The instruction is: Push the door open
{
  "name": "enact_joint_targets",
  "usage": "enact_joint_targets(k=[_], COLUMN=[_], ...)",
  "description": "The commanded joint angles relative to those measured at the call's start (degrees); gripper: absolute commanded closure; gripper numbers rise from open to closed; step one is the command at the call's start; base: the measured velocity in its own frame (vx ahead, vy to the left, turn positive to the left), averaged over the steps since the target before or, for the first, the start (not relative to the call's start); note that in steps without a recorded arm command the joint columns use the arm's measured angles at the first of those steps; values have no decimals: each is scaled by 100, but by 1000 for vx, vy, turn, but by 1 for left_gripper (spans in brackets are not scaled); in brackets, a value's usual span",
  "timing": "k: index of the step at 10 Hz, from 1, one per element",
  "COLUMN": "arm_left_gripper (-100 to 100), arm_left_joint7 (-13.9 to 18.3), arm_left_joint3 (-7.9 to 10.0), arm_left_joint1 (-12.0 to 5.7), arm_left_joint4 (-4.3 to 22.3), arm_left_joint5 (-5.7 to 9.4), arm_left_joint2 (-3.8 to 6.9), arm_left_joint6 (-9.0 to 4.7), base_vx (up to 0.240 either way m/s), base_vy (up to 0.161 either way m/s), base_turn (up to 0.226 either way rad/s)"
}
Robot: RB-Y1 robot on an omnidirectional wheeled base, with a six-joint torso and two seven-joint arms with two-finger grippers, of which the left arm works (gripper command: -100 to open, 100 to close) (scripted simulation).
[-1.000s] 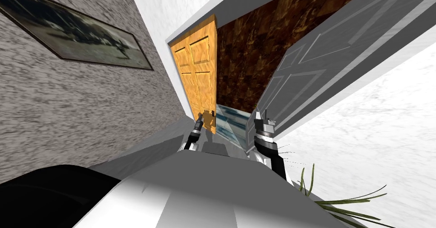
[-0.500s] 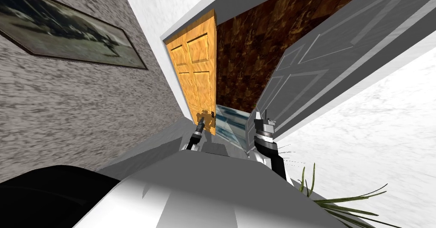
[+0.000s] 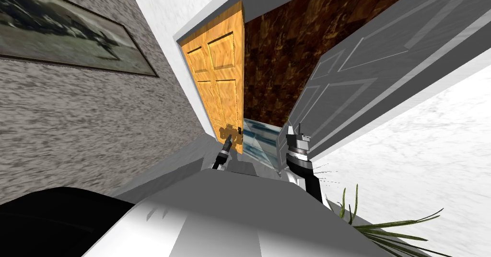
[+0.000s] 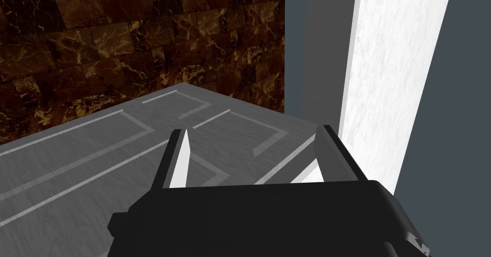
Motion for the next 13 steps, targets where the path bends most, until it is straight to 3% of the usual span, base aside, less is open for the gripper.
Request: enact_joint_targets(k=[1,3,7,13], arm_left_gripper=[-100,-100,-100,-100], arm_left_joint7=[28,67,105,201], arm_left_joint3=[-53,-115,-174,-326], arm_left_joint1=[-87,-177,-263,-484], arm_left_joint4=[286,667,1056,1964], arm_left_joint5=[8,20,31,61], arm_left_joint2=[-8,-11,-15,-44], arm_left_joint6=[-88,-181,-270,-499], base_vx=[73,88,53,71], base_vy=[74,84,55,68], base_turn=[-92,-87,-50,-65])
